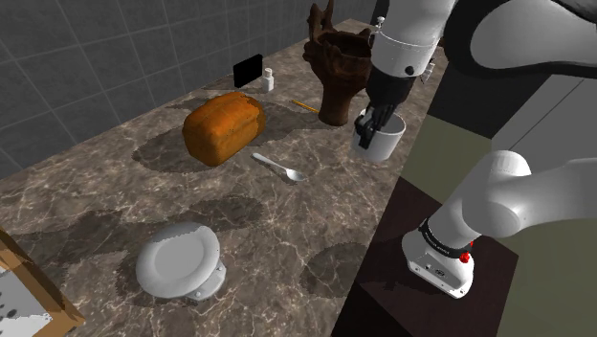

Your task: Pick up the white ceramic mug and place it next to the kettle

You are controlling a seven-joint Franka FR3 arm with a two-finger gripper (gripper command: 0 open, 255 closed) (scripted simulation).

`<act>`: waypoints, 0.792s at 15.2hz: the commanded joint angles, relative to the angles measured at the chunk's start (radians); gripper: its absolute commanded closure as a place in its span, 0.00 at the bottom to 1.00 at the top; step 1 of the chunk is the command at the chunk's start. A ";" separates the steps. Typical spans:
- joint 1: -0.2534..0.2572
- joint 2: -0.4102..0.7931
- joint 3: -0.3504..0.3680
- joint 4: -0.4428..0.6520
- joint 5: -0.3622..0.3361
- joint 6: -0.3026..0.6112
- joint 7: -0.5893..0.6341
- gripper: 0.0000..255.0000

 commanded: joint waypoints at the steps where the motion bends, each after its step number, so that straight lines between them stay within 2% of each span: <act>1: -0.002 0.003 -0.004 0.028 -0.004 -0.025 0.002 1.00; 7: -0.009 0.019 -0.016 0.112 -0.017 -0.093 0.004 1.00; 12: -0.040 -0.017 -0.131 0.065 -0.093 -0.095 -0.118 1.00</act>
